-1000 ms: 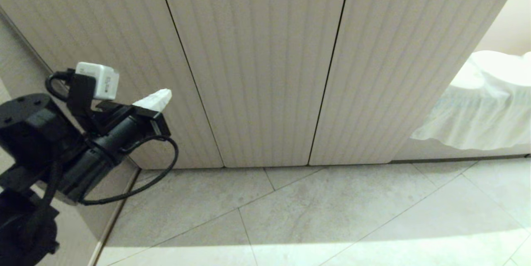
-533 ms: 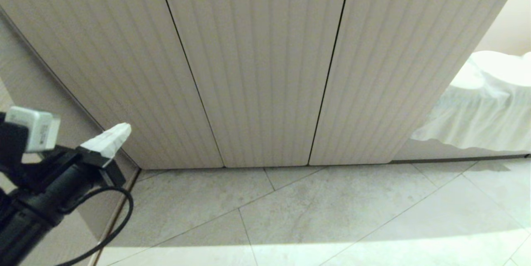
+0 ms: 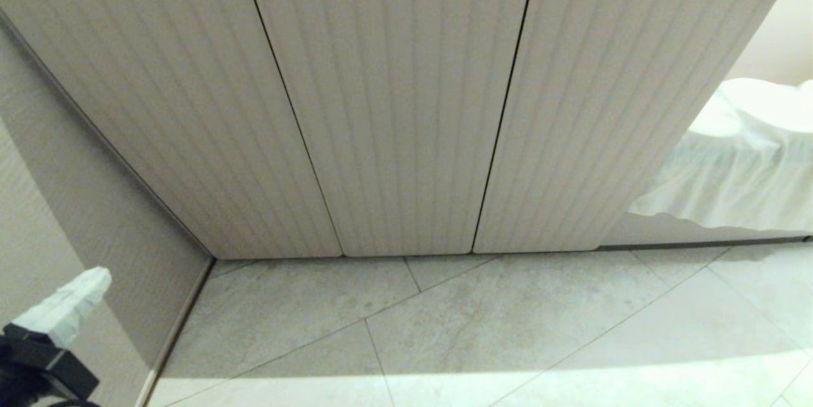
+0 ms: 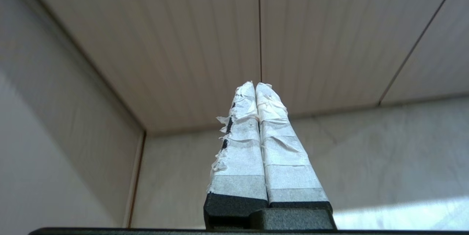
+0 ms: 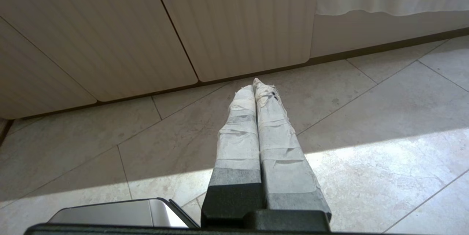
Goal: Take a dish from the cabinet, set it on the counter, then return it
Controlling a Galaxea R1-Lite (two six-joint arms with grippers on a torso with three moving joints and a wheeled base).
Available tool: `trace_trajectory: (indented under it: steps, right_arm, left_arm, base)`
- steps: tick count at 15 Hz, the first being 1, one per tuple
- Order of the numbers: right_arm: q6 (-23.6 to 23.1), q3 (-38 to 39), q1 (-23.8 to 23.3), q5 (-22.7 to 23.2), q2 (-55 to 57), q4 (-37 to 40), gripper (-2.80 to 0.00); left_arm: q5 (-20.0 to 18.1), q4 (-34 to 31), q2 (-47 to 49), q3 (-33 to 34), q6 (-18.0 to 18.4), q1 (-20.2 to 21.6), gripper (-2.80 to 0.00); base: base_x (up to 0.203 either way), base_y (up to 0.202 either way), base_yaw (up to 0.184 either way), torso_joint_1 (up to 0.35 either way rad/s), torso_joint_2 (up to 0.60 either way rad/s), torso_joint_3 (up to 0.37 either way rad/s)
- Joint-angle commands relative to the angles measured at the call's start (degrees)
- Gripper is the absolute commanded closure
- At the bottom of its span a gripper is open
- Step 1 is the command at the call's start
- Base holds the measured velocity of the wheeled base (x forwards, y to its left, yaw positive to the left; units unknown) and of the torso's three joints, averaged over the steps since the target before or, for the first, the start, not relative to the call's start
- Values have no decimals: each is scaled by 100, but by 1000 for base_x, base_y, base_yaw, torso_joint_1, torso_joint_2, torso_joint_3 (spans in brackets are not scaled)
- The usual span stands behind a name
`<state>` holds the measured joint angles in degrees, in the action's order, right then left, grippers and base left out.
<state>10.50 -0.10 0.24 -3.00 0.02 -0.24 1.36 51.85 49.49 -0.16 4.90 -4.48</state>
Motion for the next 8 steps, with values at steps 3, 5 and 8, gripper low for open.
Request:
trace_trajectory:
  steps: [3, 5, 8]
  right_arm:
    - [5, 1, 2, 1, -2, -2, 0]
    - [5, 1, 2, -7, -2, -2, 0]
    - [5, 1, 2, 1, -2, -2, 0]
  left_arm:
    - [-182, -2591, -2277, 14, -132, 262, 0]
    - [-268, -3716, -3082, 15, -164, 359, 0]
    - [-351, -4857, -3981, 16, -233, 424, 0]
  base:
    - [0, 0, 0, 0, 0, 0]
    - [0, 0, 0, 0, 0, 0]
    - [0, 0, 0, 0, 0, 0]
